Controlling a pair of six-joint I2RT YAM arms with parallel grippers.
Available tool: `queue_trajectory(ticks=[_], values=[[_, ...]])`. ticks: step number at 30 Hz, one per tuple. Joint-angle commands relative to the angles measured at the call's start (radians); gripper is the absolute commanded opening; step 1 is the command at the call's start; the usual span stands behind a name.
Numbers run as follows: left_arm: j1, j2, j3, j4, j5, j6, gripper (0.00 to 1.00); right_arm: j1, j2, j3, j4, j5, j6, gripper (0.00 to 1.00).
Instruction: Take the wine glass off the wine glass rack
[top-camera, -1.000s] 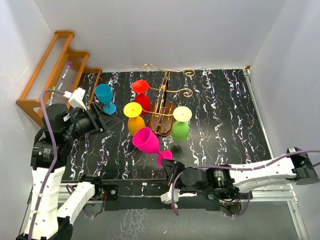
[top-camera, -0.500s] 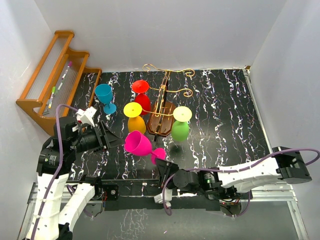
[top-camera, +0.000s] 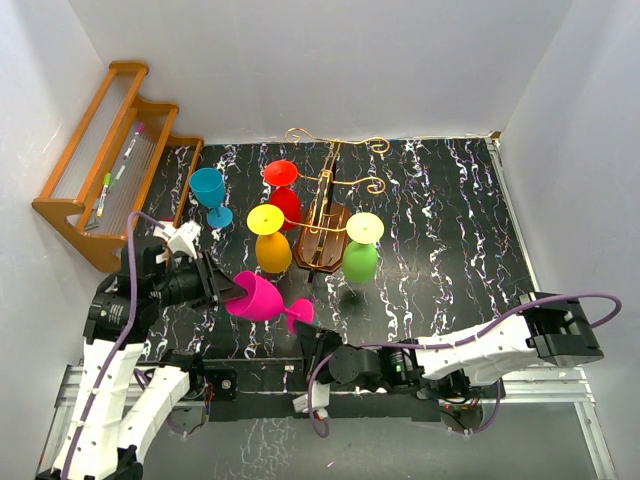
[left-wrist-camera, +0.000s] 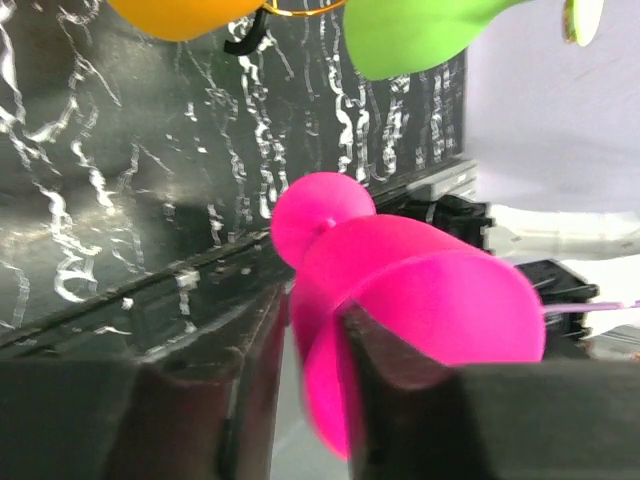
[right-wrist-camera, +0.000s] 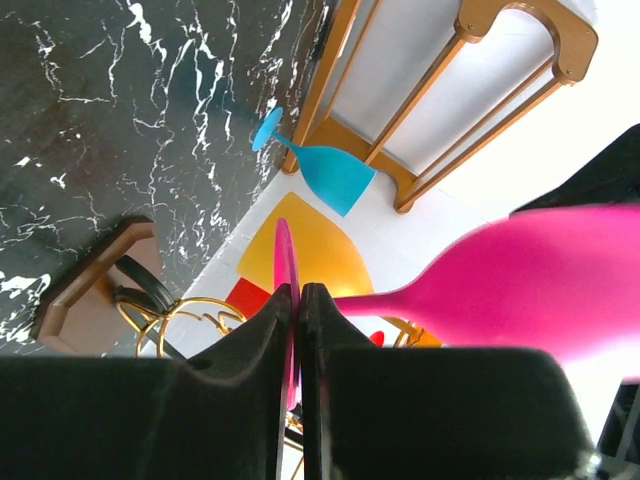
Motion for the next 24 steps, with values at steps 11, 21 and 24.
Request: queue_trajectory(ticks=[11, 21, 24], values=[[-0.010, 0.189, 0.335, -0.180, -0.566, 0.205, 0.00, 0.009, 0.002, -0.007, 0.054, 0.065, 0.082, 0.36], [-0.010, 0.472, 0.390, -0.125, -0.950, 0.316, 0.00, 0.016, -0.029, 0.018, -0.070, 0.096, 0.253, 0.35], [-0.005, 0.536, 0.414, -0.069, -0.990, 0.313, 0.00, 0.020, -0.030, 0.012, -0.082, 0.128, 0.279, 0.35]])
